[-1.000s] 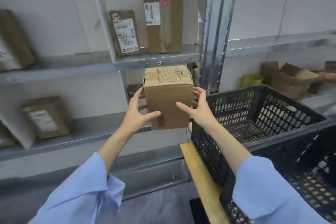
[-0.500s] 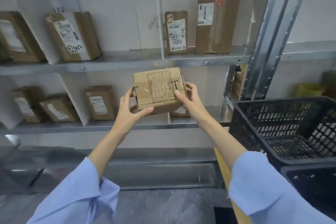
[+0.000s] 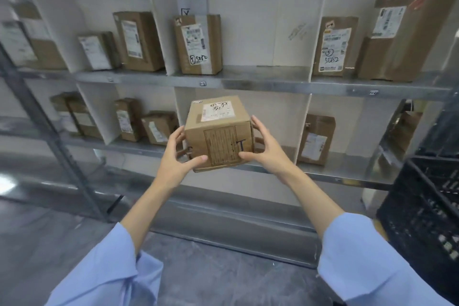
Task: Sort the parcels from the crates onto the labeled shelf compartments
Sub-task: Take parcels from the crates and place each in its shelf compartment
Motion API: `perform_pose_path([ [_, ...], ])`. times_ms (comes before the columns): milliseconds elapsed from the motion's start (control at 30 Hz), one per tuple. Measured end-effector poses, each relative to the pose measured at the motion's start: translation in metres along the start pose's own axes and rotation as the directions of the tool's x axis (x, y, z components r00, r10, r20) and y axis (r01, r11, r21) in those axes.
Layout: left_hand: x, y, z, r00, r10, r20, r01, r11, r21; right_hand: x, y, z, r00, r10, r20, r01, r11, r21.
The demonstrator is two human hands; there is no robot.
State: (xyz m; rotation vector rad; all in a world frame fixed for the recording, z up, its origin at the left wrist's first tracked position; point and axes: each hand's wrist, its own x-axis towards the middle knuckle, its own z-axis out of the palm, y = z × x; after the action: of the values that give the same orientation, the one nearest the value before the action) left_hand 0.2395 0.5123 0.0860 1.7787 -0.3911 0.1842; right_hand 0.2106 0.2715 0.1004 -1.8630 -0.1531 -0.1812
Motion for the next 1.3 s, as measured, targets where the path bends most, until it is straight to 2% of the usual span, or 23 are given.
perform_pose_path([
  [200, -0.019, -0.018, -0.070, 0.998, -0.042, -0.051, 0.043, 0.999, 0.010, 0.008, -0.012, 0.071, 0.995, -0.071, 0.077, 0.076, 0.995, -0.067],
  [467, -0.047, -0.037, -0.128, 0.991, -0.082, -0.105, 0.072, 0.993, -0.098, 0.010, -0.017, 0.139, 0.985, -0.112, 0.128, 0.110, 0.994, 0.022],
  [633, -0.055, -0.041, -0.145, 0.984, -0.091, -0.154, 0.070, 0.988, -0.137, 0.015, -0.022, 0.160, 0.977, -0.102, 0.188, 0.094, 0.994, 0.050],
  [867, -0.057, -0.046, -0.160, 0.988, -0.051, -0.144, 0.030, 0.989, -0.142, 0.019, -0.026, 0.168, 0.965, -0.079, 0.248, 0.070, 0.997, 0.044],
  [967, -0.053, -0.048, -0.158, 0.994, -0.032, -0.104, 0.021, 0.995, -0.098, 0.016, -0.025, 0.167, 0.979, -0.038, 0.200, 0.031, 0.999, 0.038],
  [1167, -0.044, -0.059, -0.138, 1.000, -0.015, -0.007, 0.015, 0.999, 0.029, 0.010, -0.019, 0.150, 0.996, -0.021, 0.088, 0.028, 0.996, -0.080],
  [1300, -0.031, -0.064, -0.113, 0.998, 0.012, 0.067, -0.011, 1.000, -0.015, 0.003, -0.007, 0.127, 1.000, 0.011, 0.011, -0.011, 0.998, -0.069],
])
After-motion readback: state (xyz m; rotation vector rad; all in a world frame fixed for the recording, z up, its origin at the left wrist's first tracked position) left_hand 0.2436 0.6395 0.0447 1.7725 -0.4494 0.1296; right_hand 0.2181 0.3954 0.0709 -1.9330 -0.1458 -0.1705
